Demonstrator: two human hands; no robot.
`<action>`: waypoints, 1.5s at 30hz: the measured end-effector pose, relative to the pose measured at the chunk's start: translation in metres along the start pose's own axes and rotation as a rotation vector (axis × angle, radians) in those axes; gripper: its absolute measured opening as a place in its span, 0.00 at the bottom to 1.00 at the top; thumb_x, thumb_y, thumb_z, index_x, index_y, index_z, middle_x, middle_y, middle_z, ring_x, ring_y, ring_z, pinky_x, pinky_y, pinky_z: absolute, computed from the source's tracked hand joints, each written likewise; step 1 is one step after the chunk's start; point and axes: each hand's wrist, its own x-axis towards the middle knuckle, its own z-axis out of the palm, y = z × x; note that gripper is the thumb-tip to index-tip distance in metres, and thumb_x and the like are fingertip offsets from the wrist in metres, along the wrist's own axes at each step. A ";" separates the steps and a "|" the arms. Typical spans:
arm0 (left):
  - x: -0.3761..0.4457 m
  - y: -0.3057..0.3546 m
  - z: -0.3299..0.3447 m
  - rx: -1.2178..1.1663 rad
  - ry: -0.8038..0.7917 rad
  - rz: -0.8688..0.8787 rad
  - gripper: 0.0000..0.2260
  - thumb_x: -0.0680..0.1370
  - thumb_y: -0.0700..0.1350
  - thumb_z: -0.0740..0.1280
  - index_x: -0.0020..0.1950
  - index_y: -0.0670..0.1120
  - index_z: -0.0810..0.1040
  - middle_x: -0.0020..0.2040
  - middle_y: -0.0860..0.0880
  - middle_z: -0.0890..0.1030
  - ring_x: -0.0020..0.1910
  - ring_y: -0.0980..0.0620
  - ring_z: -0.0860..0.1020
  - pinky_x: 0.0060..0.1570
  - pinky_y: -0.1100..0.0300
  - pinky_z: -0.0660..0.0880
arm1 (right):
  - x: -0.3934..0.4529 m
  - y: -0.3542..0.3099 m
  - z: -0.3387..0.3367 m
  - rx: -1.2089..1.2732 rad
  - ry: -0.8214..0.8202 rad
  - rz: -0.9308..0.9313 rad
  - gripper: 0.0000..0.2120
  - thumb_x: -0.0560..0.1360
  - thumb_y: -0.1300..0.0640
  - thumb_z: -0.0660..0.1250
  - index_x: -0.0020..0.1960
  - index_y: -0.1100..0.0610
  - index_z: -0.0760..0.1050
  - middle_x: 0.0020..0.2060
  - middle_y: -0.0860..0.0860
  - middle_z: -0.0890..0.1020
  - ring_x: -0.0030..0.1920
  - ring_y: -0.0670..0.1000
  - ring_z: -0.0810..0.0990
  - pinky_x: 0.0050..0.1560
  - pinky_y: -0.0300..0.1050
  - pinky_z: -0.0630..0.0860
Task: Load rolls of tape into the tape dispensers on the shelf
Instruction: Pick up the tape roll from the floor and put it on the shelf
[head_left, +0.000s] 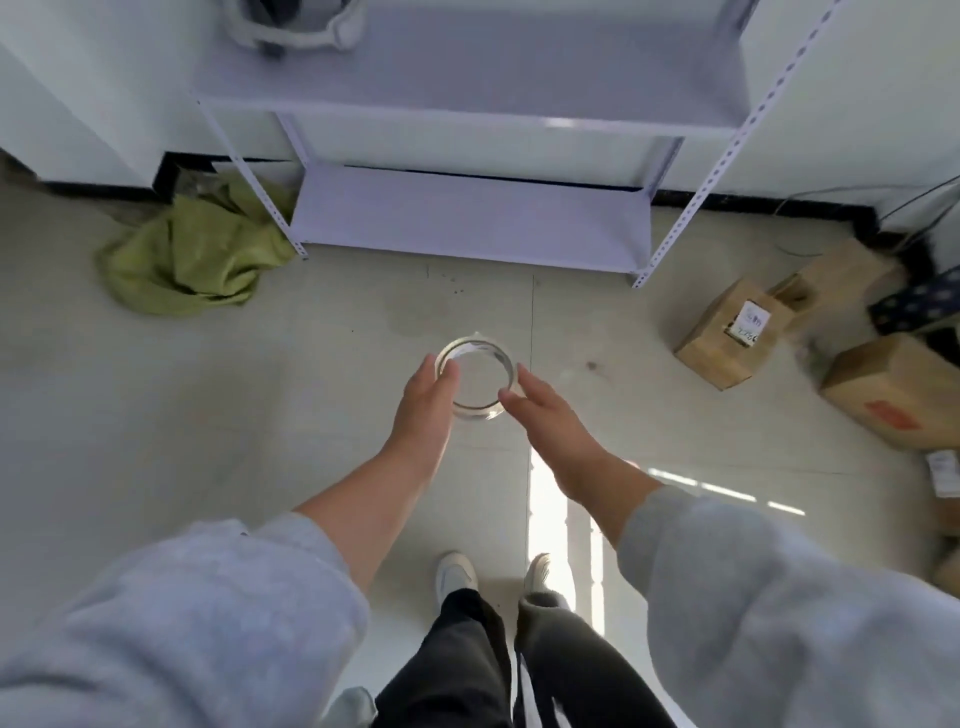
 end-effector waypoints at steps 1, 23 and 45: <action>-0.005 0.014 -0.002 -0.027 -0.011 0.039 0.29 0.73 0.64 0.57 0.70 0.50 0.66 0.71 0.46 0.68 0.70 0.48 0.66 0.71 0.48 0.62 | -0.007 -0.014 0.001 -0.004 -0.016 -0.032 0.28 0.75 0.49 0.64 0.74 0.49 0.62 0.71 0.42 0.66 0.71 0.44 0.63 0.69 0.43 0.59; 0.091 0.326 0.046 -0.240 -0.035 0.417 0.23 0.79 0.59 0.54 0.70 0.49 0.68 0.72 0.46 0.68 0.71 0.48 0.66 0.73 0.46 0.60 | 0.083 -0.316 -0.098 -0.181 0.066 -0.509 0.28 0.79 0.46 0.57 0.76 0.50 0.54 0.77 0.51 0.57 0.76 0.49 0.53 0.70 0.47 0.56; 0.318 0.548 0.027 -0.082 0.276 0.643 0.12 0.81 0.54 0.54 0.49 0.55 0.77 0.40 0.62 0.71 0.48 0.55 0.69 0.49 0.60 0.64 | 0.343 -0.532 -0.101 -0.605 0.344 -0.655 0.35 0.76 0.41 0.59 0.77 0.50 0.49 0.76 0.49 0.57 0.75 0.53 0.54 0.73 0.56 0.54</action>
